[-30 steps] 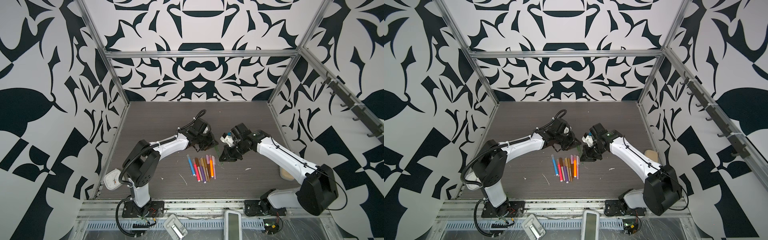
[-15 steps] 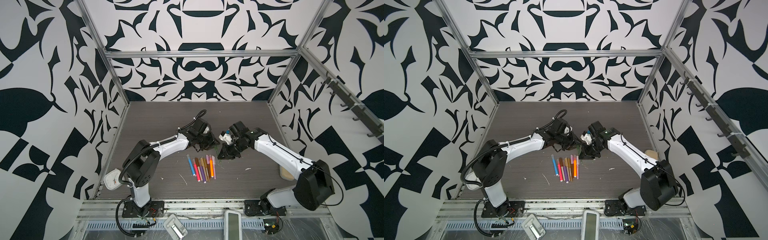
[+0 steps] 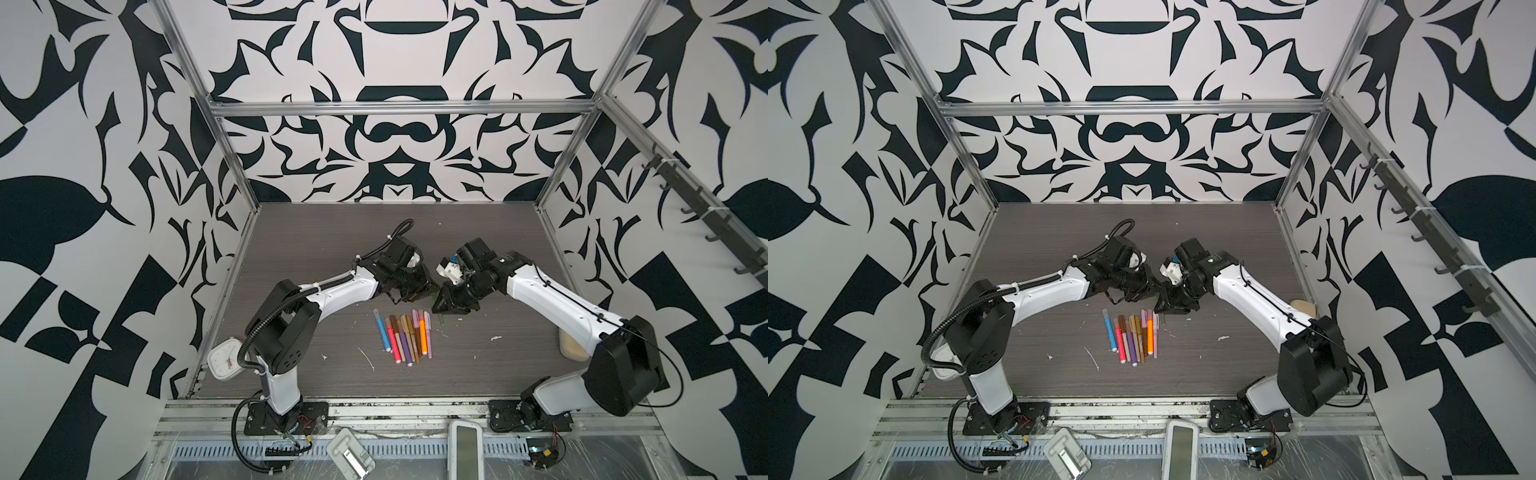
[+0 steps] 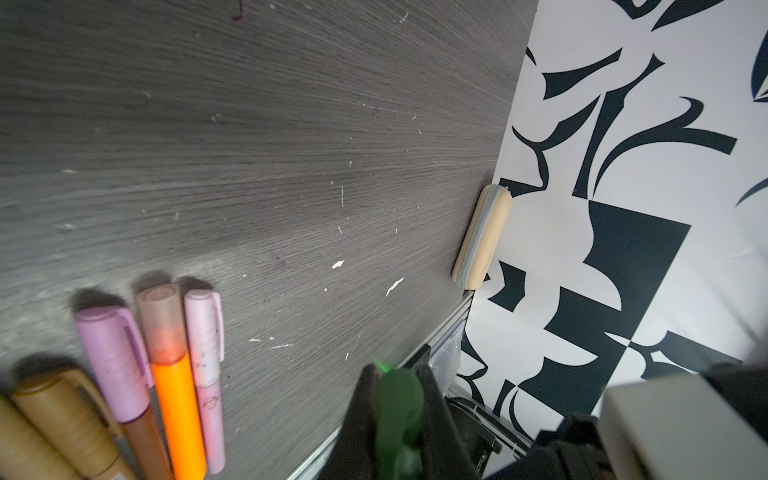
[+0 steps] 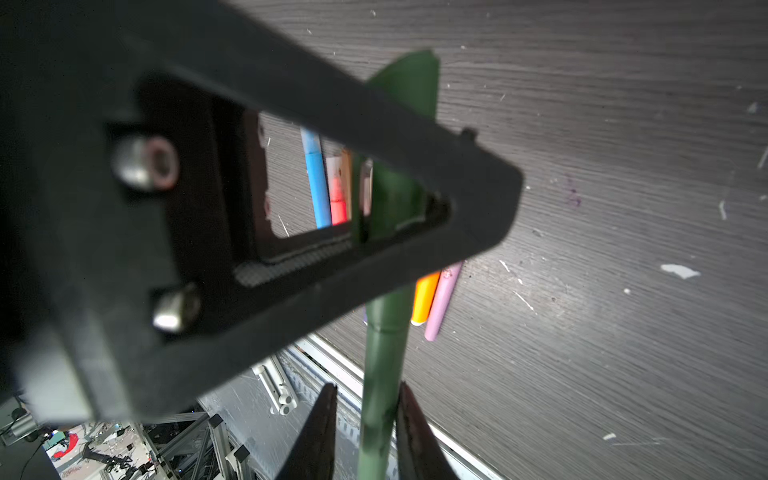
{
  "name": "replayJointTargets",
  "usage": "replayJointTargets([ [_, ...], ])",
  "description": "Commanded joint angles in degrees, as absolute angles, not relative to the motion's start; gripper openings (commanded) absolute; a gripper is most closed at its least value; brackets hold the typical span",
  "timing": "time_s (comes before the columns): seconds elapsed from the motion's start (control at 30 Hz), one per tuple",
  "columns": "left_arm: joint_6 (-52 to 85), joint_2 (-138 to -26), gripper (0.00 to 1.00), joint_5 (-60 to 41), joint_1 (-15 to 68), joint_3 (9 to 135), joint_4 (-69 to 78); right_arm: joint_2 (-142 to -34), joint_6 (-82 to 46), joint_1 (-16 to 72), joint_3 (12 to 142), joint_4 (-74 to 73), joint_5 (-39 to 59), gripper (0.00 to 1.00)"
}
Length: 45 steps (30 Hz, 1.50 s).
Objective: Open the pen caps
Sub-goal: 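Grasp the green pen cap with the left gripper, then pull the cap off with the left gripper while the right gripper holds the pen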
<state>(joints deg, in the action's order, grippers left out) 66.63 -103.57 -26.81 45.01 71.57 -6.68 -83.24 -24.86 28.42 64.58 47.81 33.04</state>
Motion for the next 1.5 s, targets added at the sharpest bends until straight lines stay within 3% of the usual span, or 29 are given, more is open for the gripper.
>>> replayJointTargets([
  [0.0, 67.14, -103.28, 0.0, -27.69, 45.13, 72.03, -6.42, -83.25, -24.62, 28.39, 66.19, 46.76, 32.95, 0.19],
  [0.1, 67.49, -102.94, 0.0, -27.52, 45.1, 71.81, -6.11, -83.39, -24.65, 28.39, 65.45, 46.73, 33.22, 0.14],
  [0.17, 67.59, -102.92, 0.0, -27.47, 44.85, 71.89, -5.94, -83.24, -24.65, 28.34, 64.73, 46.98, 33.28, 0.0],
  [0.33, 64.66, -102.96, 0.0, -25.98, 41.0, 73.87, -10.38, -81.1, -24.87, 28.48, 61.07, 47.42, 33.4, 0.0],
  [0.6, 47.95, -111.15, 0.0, -21.18, 22.24, 90.15, -30.83, -74.24, -22.61, 31.88, 54.54, 50.63, 34.92, 0.0],
  [0.8, 42.75, -115.36, 0.0, -19.44, 19.51, 96.64, -38.39, -65.72, -26.51, 33.11, 50.01, 47.17, 34.08, 0.0],
  [1.03, 35.66, -115.77, 0.0, -7.58, 19.56, 93.37, -50.99, -65.71, -26.73, 32.8, 52.78, 48.96, 22.32, 0.0],
  [1.47, 25.89, -116.67, 0.0, 4.74, 20.46, 88.84, -59.11, -86.21, -24.65, 24.6, 69.08, 53.75, -5.43, 0.0],
])
